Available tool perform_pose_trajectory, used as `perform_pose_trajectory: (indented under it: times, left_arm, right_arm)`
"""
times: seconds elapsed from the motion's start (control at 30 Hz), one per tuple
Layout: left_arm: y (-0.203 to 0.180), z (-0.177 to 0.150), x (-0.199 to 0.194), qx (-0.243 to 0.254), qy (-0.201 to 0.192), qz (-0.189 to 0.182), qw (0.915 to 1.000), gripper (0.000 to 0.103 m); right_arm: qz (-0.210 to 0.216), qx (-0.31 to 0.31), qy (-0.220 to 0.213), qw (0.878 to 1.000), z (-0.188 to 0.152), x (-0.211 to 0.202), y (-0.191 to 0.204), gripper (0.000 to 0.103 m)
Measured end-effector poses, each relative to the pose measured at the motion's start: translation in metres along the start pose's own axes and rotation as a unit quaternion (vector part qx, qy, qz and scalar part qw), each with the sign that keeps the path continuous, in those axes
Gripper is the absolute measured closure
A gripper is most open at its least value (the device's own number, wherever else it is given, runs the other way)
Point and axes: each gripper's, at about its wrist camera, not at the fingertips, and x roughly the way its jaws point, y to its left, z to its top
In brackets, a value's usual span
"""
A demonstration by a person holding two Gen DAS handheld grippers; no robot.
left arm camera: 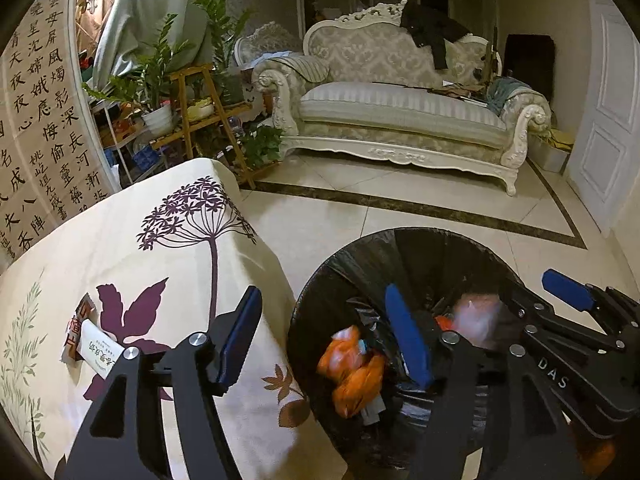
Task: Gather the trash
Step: 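Carry both bags over the bin and open both grippers, then move both open grippers back over the remaining packets on the bed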
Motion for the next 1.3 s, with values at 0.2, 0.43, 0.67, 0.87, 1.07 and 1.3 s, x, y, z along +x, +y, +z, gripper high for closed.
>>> perform_pose_trajectory:
  times: [0.2, 0.43, 0.67, 0.87, 1.07, 1.3]
  left_arm:
    - [0.002, 0.001, -0.008, 0.004, -0.011, 0.008, 0.9999, 0.031]
    - [0.025, -0.006, -0.030, -0.020, -0.019, 0.017, 0.9995, 0.028]
    - [0.062, -0.025, -0.055, -0.049, -0.017, 0.042, 0.9978, 0.027]
    - [0.107, -0.045, -0.077, -0.083, -0.013, 0.079, 0.9933, 0.026]
    - [0.151, -0.064, -0.094, -0.113, -0.011, 0.128, 0.9852, 0.026]
    - [0.199, -0.088, -0.108, -0.155, -0.004, 0.167, 0.9737, 0.026]
  right_arm:
    - [-0.002, 0.008, -0.006, 1.000, 0.000, -0.008, -0.003, 0.043]
    - [0.014, -0.004, -0.007, 1.000, -0.002, -0.018, 0.012, 0.043]
    - [0.050, -0.040, -0.006, 0.998, -0.005, -0.026, 0.053, 0.043]
    - [0.083, -0.080, -0.006, 0.993, -0.007, -0.035, 0.097, 0.043]
    - [0.120, -0.129, -0.003, 0.984, -0.013, -0.041, 0.150, 0.043]
    - [0.152, -0.182, 0.011, 0.971, -0.021, -0.041, 0.208, 0.043]
